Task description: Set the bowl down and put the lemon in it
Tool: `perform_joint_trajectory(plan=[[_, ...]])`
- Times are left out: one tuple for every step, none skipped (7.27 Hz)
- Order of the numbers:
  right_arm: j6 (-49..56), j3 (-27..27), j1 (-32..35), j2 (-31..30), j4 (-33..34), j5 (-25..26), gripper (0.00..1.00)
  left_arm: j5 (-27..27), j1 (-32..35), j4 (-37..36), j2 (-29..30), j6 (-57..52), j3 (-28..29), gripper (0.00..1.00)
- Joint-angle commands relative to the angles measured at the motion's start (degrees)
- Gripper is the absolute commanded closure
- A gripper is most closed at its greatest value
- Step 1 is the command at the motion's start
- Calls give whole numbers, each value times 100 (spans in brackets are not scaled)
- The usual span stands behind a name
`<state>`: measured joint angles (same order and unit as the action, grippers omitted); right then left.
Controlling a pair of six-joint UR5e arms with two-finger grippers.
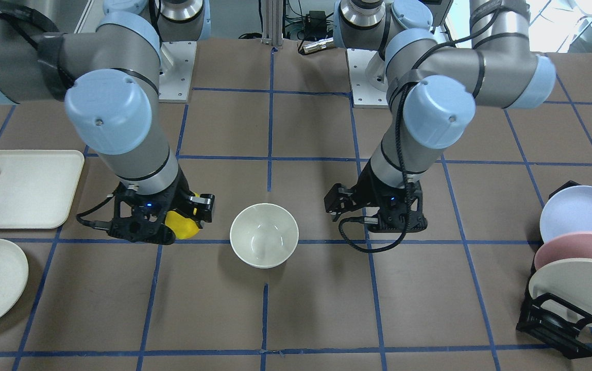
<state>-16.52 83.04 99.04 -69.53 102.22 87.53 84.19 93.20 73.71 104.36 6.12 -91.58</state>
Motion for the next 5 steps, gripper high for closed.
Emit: perform_joint_trajectory(plan=[[-567,10,491,403,725,-331,100,343,-240,820,-765,-409,254,0],[-597,10,806,657,851,-307,100,474,-328,1047,-1003,-714,167,0],[-598,19,1027,886,974,-280,100,484,-337,1241,-1171,-735,184,0],[-589,19,1055,1063,1115,-297,100,485,-355,1269,-1268,-744,236,0],[-615,28,1056,1099,1177,-280,100,476,-399,1269,-1243,-735,280,0]])
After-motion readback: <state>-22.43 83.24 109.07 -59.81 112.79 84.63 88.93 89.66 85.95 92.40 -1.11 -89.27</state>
